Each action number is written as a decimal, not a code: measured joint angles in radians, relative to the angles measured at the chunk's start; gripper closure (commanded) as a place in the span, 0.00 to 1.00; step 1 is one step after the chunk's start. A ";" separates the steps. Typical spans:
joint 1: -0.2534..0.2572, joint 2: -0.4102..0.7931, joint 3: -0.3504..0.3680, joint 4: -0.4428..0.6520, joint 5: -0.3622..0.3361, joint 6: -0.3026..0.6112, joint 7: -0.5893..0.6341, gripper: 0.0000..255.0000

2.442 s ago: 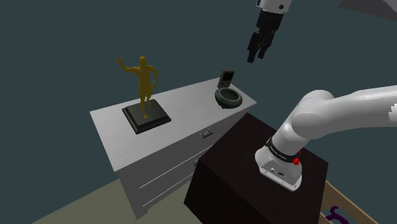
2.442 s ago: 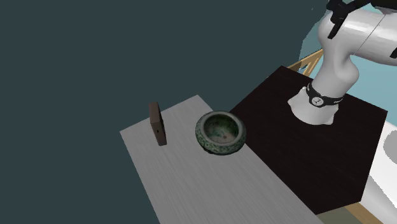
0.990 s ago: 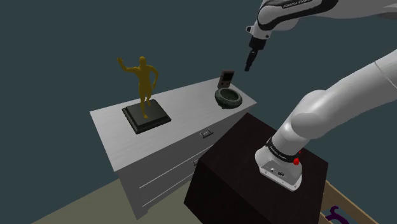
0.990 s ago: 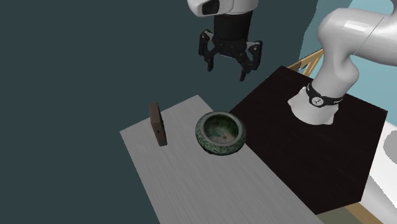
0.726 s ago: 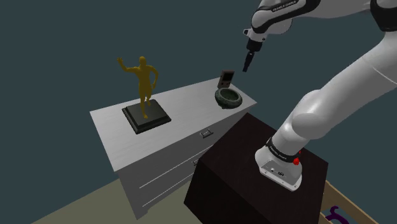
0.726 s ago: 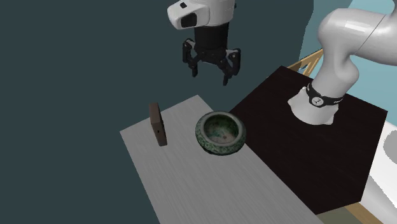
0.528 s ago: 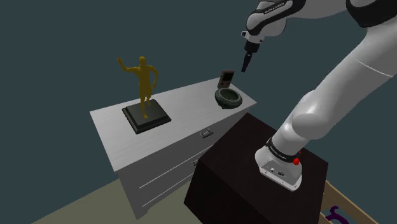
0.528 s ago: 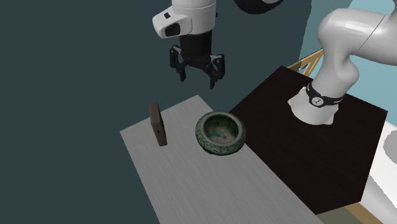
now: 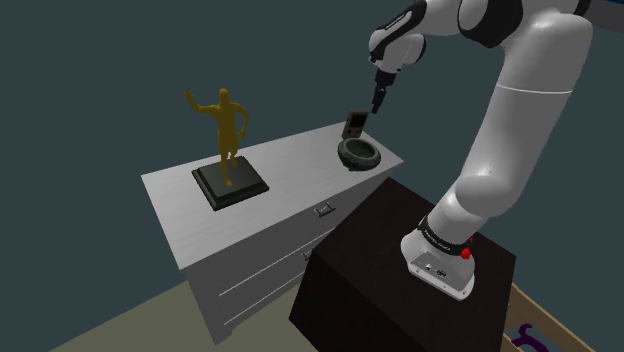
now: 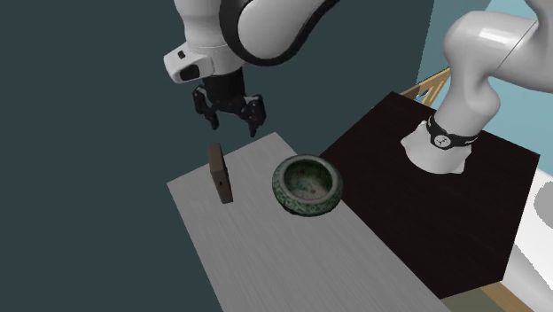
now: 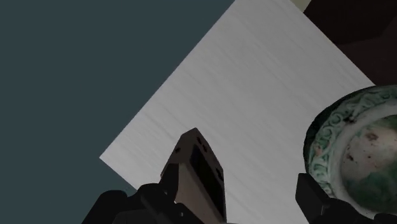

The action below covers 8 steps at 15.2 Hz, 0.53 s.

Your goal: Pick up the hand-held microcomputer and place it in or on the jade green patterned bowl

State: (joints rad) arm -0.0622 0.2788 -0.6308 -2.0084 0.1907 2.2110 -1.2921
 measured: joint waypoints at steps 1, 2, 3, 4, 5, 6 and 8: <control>-0.021 0.039 0.009 0.033 0.026 0.000 -0.038 0.00; -0.042 0.079 0.022 0.070 0.052 -0.001 -0.070 0.00; -0.067 0.126 0.036 0.119 0.078 -0.010 -0.103 0.00; -0.087 0.169 0.051 0.166 0.100 -0.017 -0.126 0.00; -0.096 0.186 0.058 0.179 0.109 -0.015 -0.138 0.00; -0.102 0.202 0.065 0.187 0.118 -0.008 -0.145 0.00; -0.111 0.225 0.074 0.190 0.132 0.009 -0.157 0.00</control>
State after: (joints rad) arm -0.1734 0.5033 -0.5565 -1.8184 0.3228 2.2204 -1.4490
